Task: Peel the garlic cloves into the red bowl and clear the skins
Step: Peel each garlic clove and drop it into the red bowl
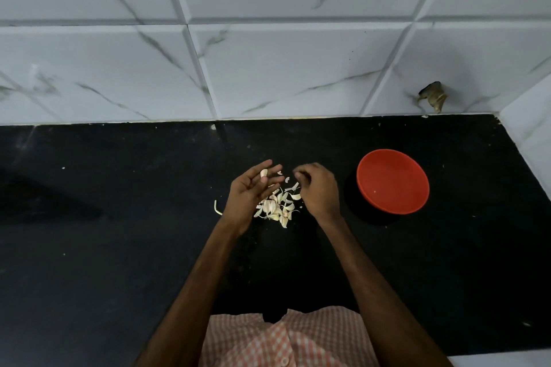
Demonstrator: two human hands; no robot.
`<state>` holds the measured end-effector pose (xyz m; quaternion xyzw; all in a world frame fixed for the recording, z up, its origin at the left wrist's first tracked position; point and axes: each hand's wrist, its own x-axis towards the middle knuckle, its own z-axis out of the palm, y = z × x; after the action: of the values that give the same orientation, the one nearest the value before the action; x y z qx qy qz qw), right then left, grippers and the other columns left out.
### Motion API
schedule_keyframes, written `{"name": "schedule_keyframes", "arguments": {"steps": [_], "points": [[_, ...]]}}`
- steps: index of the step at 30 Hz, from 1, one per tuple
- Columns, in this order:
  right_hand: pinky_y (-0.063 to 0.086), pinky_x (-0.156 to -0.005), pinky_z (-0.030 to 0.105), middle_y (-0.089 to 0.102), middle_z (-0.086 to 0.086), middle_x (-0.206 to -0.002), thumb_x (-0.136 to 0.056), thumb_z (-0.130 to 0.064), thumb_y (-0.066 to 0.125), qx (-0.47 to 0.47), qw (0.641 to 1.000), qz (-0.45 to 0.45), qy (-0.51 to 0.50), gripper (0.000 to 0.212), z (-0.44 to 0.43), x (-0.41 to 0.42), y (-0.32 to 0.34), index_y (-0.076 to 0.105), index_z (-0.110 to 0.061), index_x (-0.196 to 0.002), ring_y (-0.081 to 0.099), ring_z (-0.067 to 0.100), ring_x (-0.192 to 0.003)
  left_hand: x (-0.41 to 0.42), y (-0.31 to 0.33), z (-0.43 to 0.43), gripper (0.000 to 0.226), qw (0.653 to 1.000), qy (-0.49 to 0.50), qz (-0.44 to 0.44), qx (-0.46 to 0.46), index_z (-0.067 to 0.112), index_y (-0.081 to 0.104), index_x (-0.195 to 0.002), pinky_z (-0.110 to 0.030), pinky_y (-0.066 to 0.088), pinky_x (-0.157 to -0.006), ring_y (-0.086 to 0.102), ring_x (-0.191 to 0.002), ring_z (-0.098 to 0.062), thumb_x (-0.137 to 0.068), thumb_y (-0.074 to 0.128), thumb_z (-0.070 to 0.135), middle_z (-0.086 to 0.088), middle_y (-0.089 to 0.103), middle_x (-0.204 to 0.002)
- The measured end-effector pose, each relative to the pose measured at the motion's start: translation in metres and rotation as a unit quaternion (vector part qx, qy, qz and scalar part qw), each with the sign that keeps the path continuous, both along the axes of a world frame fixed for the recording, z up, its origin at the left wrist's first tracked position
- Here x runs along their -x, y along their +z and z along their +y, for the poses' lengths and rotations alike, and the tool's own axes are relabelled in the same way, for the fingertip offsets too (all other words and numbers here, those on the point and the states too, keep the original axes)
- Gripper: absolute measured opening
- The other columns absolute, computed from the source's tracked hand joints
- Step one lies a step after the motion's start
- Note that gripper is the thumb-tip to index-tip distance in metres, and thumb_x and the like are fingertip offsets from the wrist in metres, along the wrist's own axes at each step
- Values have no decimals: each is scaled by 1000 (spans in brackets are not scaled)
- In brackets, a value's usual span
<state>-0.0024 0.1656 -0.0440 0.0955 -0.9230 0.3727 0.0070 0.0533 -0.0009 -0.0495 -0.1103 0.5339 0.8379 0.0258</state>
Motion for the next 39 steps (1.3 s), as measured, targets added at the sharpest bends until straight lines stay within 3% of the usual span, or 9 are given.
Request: {"name": "schedule_keyframes", "arguments": {"steps": [3, 6, 12, 15, 20, 26, 30, 35, 39], "points": [[54, -86, 24, 71, 2, -101, -92, -1, 67, 153, 987, 9, 44, 14, -4, 0, 11, 74, -6, -103, 66, 9, -95, 0, 3, 1, 31, 998, -3, 19, 64, 7, 61, -128, -30, 57, -86, 72, -105, -27, -102, 48, -3, -12, 72, -121], [55, -84, 24, 68, 2, -99, -90, 1, 69, 211, 973, 10, 97, 12, -10, 0, 16, 72, -6, -99, 66, 10, -93, 0, 5, 1, 31, 993, 6, 33, 116, 2, 63, -128, -31, 59, -78, 73, -95, -26, -100, 51, -4, -16, 74, -112], [56, -83, 31, 65, -2, -98, -86, -3, 74, 182, 975, -1, 129, 12, -14, 0, 15, 73, -10, -95, 64, 10, -91, -3, 12, 0, 36, 978, 12, 59, 200, 3, 63, -131, -44, 60, -76, 71, -84, -28, -97, 56, -7, -17, 75, -94], [56, -81, 31, 66, -3, -97, -86, -4, 75, 190, 973, -5, 131, 13, -14, 0, 17, 72, -11, -96, 65, 12, -89, -3, 13, -1, 37, 973, 11, 57, 223, 0, 64, -129, -52, 59, -78, 71, -84, -37, -93, 60, -10, -22, 75, -98], [51, -77, 18, 67, -6, -95, -86, -7, 76, 194, 972, -27, 129, 12, -12, 0, 20, 72, -10, -97, 63, 7, -87, -1, 14, -3, 52, 965, 5, 34, 261, 4, 58, -138, -40, 62, -81, 75, -86, -32, -89, 67, -9, -13, 77, -103], [53, -78, 33, 63, -1, -90, -84, -5, 77, 167, 968, -60, 178, 14, -6, 5, 23, 68, -11, -92, 62, 15, -85, 0, 15, -8, 38, 919, -26, 97, 382, 11, 72, -121, -32, 60, -87, 73, -99, -9, -86, 73, -4, 1, 76, -108], [53, -78, 41, 61, -8, -90, -87, -8, 74, 132, 966, -77, 210, 17, -3, 7, 23, 62, -19, -91, 59, 13, -84, 1, 15, -13, 30, 901, -41, 97, 420, 15, 75, -114, -30, 60, -79, 74, -84, -8, -88, 72, 1, 6, 77, -96], [53, -79, 46, 60, -2, -92, -90, -9, 71, 101, 959, -103, 244, 15, 3, 10, 22, 58, -16, -90, 58, 17, -85, 0, 13, -15, 30, 881, -77, 111, 453, 13, 74, -117, -27, 59, -81, 73, -89, -4, -90, 70, 1, 4, 77, -101], [50, -80, 44, 56, 3, -92, -90, -5, 69, 117, 955, -129, 240, 17, 4, 8, 21, 56, -15, -86, 55, 23, -87, 1, 13, -13, 30, 871, -88, 141, 462, 11, 74, -117, -31, 59, -79, 74, -87, -13, -90, 69, -1, 3, 77, -100]]}}
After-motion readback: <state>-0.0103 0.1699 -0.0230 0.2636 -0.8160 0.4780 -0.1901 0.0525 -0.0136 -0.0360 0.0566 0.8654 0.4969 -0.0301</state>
